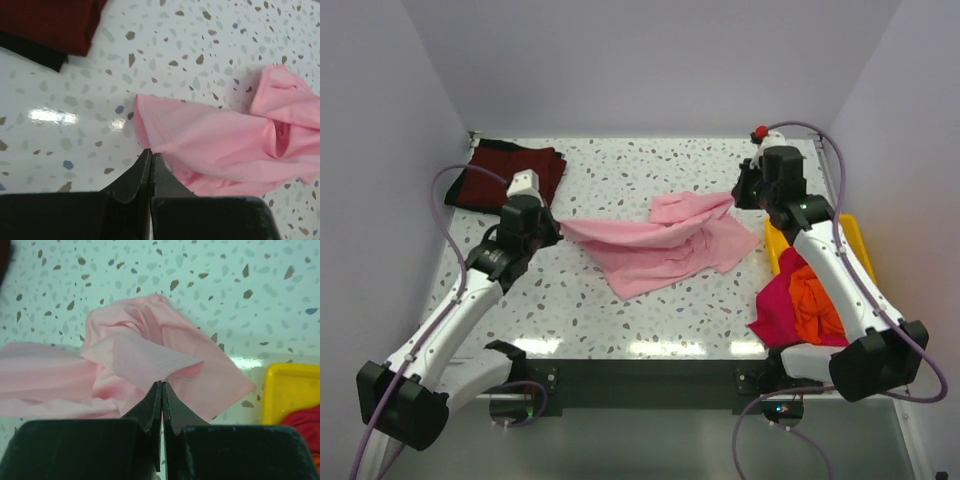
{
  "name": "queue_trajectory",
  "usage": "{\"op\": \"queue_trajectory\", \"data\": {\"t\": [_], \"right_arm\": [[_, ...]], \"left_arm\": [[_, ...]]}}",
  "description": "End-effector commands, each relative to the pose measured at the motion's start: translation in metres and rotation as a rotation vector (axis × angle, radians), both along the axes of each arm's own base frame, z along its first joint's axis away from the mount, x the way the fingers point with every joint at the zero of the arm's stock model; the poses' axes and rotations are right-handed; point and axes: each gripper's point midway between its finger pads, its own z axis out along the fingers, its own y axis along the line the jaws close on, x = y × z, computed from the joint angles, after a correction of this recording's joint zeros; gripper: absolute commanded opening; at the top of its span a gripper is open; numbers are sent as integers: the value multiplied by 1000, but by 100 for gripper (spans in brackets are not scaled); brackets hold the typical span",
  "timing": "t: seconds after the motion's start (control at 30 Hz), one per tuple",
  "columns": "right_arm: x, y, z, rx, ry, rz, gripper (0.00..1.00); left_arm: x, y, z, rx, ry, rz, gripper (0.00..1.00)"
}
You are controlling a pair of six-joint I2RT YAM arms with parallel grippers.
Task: Fold and stack the t-shirts
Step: Flatten the tshirt out
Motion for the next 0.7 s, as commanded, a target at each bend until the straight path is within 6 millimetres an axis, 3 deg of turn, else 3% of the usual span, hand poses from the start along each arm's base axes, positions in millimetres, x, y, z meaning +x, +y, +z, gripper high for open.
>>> {"op": "queue_trajectory", "data": {"t": [0.0, 0.2, 0.33, 0.43, 0.57, 0.6, 0.67], "right_arm": [[-12, -26, 58, -70, -114, -63, 0], [-34, -54, 108, -123, -214, -151, 0], [-40, -54, 109, -111, -201, -152, 0], [-43, -46, 88, -75, -143, -138, 0], [-55, -20, 28, 43, 11, -75, 0], [-63, -14, -5, 61, 88, -59, 0], [-81, 11, -37, 174, 201, 13, 0]], "left_arm": [[-3, 45, 39, 116, -52, 103, 0], [-3, 61, 86, 152, -130, 147, 0], [2, 64, 95, 177, -149, 159, 0], [9, 71, 73, 230, -96, 171, 0], [12, 84, 41, 288, -13, 185, 0], [13, 88, 36, 296, -2, 194, 0], [12, 92, 23, 323, 25, 188, 0]]}}
